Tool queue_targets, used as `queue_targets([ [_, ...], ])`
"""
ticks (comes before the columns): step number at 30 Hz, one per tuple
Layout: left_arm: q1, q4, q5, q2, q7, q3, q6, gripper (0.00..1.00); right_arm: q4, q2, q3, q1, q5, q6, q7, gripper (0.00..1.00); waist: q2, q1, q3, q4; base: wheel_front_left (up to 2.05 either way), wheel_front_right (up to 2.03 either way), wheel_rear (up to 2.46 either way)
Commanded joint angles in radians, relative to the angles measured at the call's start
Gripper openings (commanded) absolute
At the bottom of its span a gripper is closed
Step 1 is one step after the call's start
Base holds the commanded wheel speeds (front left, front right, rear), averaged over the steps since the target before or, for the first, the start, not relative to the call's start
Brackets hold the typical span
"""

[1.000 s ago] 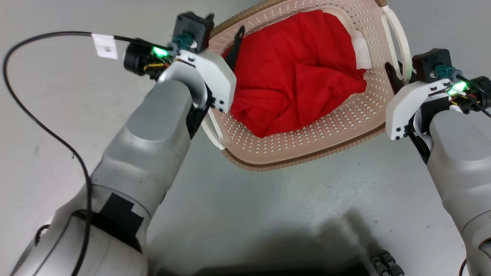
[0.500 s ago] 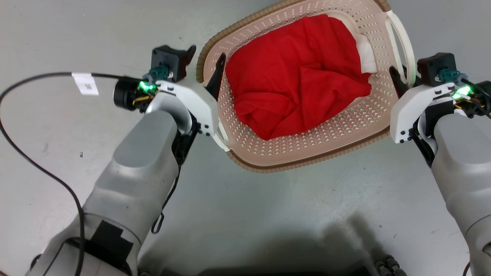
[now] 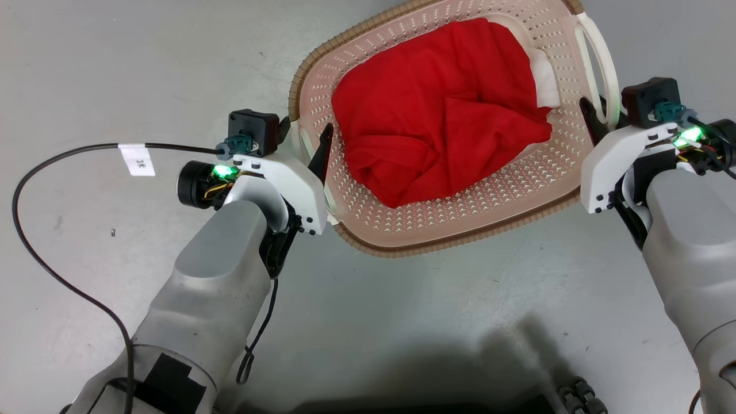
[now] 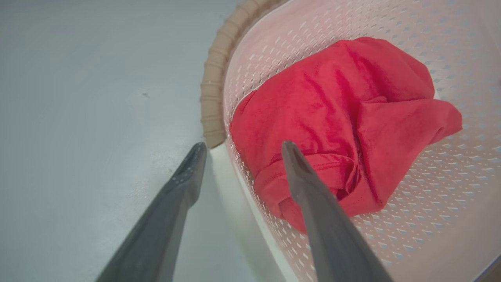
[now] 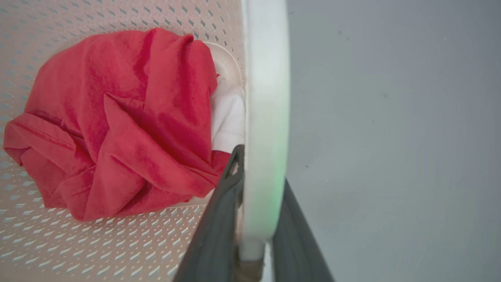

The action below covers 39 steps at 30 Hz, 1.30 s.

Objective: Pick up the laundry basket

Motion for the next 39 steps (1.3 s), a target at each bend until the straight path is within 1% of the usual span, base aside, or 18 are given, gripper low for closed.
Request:
queue_targets([
  [1, -0.003, 0.008, -0.006, -0.002, 0.003, -0.002, 0.0, 1.0, -0.006, 0.008, 0.002, 0.0, -0.004, -0.001, -0.003, 0.0, 0.0, 0.0, 0.004, -0.005, 0.0, 0.0, 0.0],
  [27, -0.088, 0.145, -0.019, -0.034, 0.038, -0.045, -0.031, 1.0, -0.015, 0.032, 0.018, -0.016, 0.008, -0.001, -0.003, 0.0, 0.0, 0.0, 0.058, -0.052, 0.0, 0.0, 0.0],
  [28, -0.09, 0.149, -0.021, -0.036, 0.037, -0.046, -0.032, 0.58, -0.016, 0.032, 0.018, -0.016, 0.009, -0.001, -0.003, 0.0, 0.0, 0.0, 0.06, -0.053, 0.0, 0.0, 0.0],
  [29, -0.092, 0.152, -0.027, -0.038, 0.038, -0.045, -0.034, 0.0, -0.016, 0.033, 0.018, -0.016, 0.01, -0.001, -0.003, 0.0, 0.0, 0.0, 0.061, -0.054, 0.0, 0.0, 0.0],
  [39, -0.114, 0.175, -0.037, -0.042, 0.031, -0.062, -0.05, 0.0, -0.018, 0.032, 0.024, -0.02, 0.01, -0.001, -0.003, 0.0, 0.0, 0.0, 0.071, -0.051, 0.0, 0.0, 0.0],
])
